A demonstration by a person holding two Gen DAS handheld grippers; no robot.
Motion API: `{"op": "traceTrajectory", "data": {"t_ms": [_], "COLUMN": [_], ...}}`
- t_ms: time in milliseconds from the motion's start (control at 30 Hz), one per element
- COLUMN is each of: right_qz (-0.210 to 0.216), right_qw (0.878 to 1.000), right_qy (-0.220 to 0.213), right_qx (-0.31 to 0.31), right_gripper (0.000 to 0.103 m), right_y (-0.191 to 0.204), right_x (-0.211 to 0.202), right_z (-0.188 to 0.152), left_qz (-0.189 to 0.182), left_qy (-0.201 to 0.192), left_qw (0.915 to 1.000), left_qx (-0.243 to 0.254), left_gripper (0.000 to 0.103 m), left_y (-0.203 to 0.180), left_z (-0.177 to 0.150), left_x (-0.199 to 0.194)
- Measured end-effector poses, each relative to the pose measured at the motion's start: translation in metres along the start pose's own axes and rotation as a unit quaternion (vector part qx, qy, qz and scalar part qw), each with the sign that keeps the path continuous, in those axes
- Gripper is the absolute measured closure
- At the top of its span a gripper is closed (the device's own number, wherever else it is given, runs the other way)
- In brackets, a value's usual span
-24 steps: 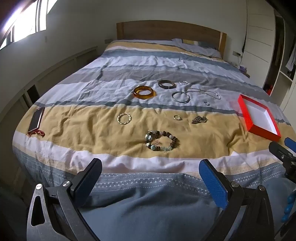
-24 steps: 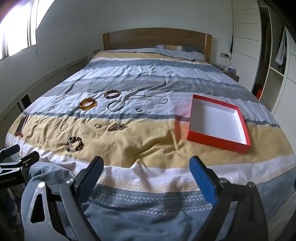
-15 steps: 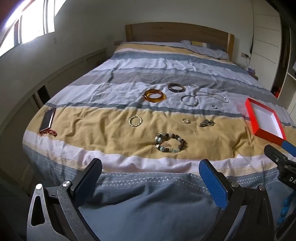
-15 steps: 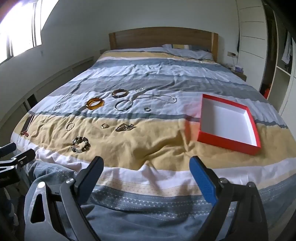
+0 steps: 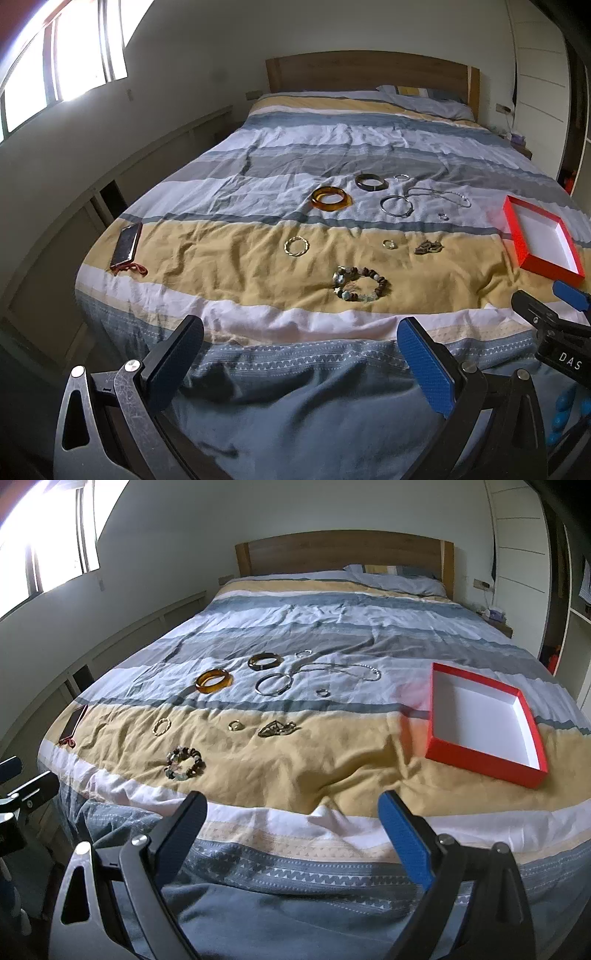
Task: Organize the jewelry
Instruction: 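Move both tools toward the jewelry on the duvet, then grasp the beaded bracelet with the left tool while the right tool grasps the silver watch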
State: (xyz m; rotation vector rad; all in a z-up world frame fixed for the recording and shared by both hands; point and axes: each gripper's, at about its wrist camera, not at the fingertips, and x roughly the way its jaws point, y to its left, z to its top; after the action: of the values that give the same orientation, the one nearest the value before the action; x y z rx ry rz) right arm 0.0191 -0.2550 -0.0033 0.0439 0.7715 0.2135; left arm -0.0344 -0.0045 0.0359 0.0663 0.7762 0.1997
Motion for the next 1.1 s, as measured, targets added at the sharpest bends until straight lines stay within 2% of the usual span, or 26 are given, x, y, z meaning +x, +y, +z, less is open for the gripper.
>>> {"op": "traceTrajectory", "data": {"t_ms": [200,367,567,667,733,867,1033,1100], "right_qz": [-0.001,-0.005,-0.014,-0.015,-0.010,0.009,0.047,0.061], "right_qw": [1.000,1.000,1.000,1.000,1.000,0.999,0.997,0.996], "right_qy": [-0.003,-0.004,-0.002,0.001,0.006,0.017,0.047,0.060], "right_qx": [0.000,-0.004,-0.007,-0.011,-0.015,-0.027,-0.036,-0.035], "right_gripper": [0.009,0.009,0.009,0.009,0.010,0.011,0.014,0.020], "right_y": [0.000,0.001,-0.006,-0.010,-0.012,-0.014,-0.015,-0.015], "right_x": [0.001,-0.002,-0.008,-0.005,0.000,0.019,0.066,0.090], "right_z": [0.002,0.004,0.009,0.013,0.017,0.026,0.040,0.046], "left_qz": [-0.008,-0.023,-0.032,-0.051,-0.063,-0.092,-0.132,-0.136], "left_qy": [0.004,0.021,0.040,0.048,0.054,0.080,0.108,0.121], "left_qw": [1.0000,0.9994,0.9979,0.9966,0.9955,0.9911,0.9838,0.9818], "left_qx": [0.004,-0.014,-0.040,-0.043,-0.046,-0.053,-0.057,-0.054], "left_gripper": [0.001,0.001,0.001,0.001,0.005,0.028,0.029,0.032], "left_y": [0.001,0.011,0.024,0.025,0.026,0.025,0.014,0.007], "left_z": [-0.001,-0.002,-0.004,0.000,0.003,0.011,0.022,0.026], "left_x": [0.001,0.004,0.022,0.036,0.049,0.087,0.132,0.153]}}
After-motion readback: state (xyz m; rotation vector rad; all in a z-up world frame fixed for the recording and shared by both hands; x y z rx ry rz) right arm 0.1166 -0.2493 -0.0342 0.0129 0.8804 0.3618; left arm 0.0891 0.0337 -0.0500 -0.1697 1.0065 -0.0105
